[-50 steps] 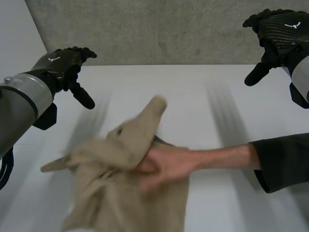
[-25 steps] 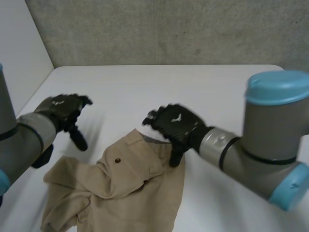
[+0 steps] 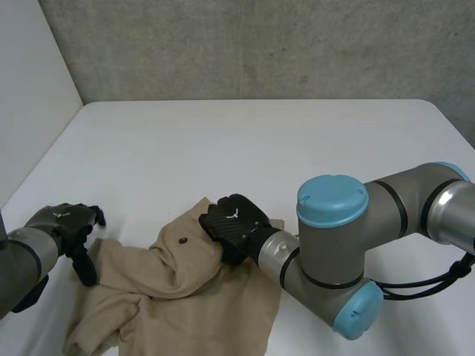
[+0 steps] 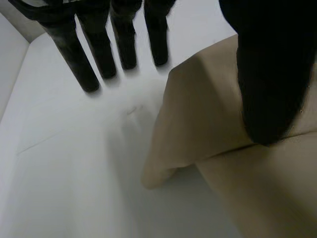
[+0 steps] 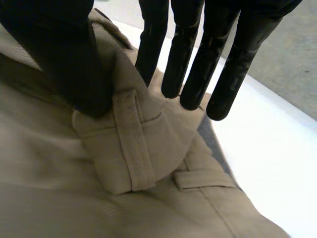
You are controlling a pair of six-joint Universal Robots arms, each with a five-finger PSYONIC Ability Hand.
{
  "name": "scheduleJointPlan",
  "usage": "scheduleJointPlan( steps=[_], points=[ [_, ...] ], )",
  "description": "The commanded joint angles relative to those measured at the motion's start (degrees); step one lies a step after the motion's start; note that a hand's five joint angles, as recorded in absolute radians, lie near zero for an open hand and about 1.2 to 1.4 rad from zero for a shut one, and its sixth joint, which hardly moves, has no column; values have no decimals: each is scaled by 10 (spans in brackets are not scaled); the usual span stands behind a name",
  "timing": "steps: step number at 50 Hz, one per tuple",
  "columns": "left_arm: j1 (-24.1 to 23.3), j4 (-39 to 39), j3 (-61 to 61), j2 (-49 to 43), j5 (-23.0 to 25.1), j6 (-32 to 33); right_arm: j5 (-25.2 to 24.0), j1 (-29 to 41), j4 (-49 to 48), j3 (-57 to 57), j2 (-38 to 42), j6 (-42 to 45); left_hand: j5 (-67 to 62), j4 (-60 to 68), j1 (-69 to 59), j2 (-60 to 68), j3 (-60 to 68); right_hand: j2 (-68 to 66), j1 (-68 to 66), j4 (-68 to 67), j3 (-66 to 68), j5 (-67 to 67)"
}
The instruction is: Fold the shorts.
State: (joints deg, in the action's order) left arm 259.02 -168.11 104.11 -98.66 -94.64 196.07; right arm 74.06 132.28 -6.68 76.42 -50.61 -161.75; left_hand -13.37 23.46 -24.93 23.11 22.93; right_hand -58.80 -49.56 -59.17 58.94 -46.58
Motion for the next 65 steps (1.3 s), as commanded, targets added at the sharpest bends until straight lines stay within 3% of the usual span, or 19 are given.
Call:
scheduleJointPlan(
  steps=[1, 8, 19, 23, 29, 33, 41, 49, 57, 65],
  points=[
    [-12, -95, 0, -19, 1, -1, 56, -5, -11, -3, -34, 1, -566, 565, -551, 569, 571, -212, -304, -208, 211, -234],
    [-34, -133, -22, 34, 2, -2, 84, -21, -6, 0, -133, 3, -566, 565, -551, 569, 571, -212, -304, -208, 211, -234],
    [-123, -130, -160, 138, 31, -21, 129, -78, 29, -3, -317, 7, -566, 565, -551, 569, 571, -212, -304, -208, 211, -234],
    [-171, -89, -218, 142, 31, -43, 130, -94, 68, -6, -376, 8, -566, 565, -551, 569, 571, -212, -304, -208, 211, -234],
    [-242, 37, -311, 145, 25, -93, 127, -120, 117, -11, -447, 16, -566, 565, -551, 569, 571, -212, -304, -208, 211, -234],
    [-253, 96, -336, 166, 24, -109, 123, -135, 149, -22, -495, 35, -566, 565, -551, 569, 571, -212, -304, -208, 211, -234],
    [-250, 108, -333, 224, 24, -110, 123, -151, 177, -30, -521, 53, -566, 565, -551, 569, 571, -212, -304, -208, 211, -234],
    [-249, 103, -322, 173, 31, -105, 115, -151, 196, -15, -483, 70, -566, 565, -551, 569, 571, -212, -304, -208, 211, -234],
    [-230, 60, -363, -27, 31, -96, 119, -151, 188, -58, -312, 95, -566, 565, -551, 569, 571, -212, -304, -208, 211, -234],
    [-178, -41, -490, -236, 33, -66, 145, -151, 78, -162, -116, 100, -566, 565, -551, 569, 571, -212, -304, -208, 211, -234]
  ],
)
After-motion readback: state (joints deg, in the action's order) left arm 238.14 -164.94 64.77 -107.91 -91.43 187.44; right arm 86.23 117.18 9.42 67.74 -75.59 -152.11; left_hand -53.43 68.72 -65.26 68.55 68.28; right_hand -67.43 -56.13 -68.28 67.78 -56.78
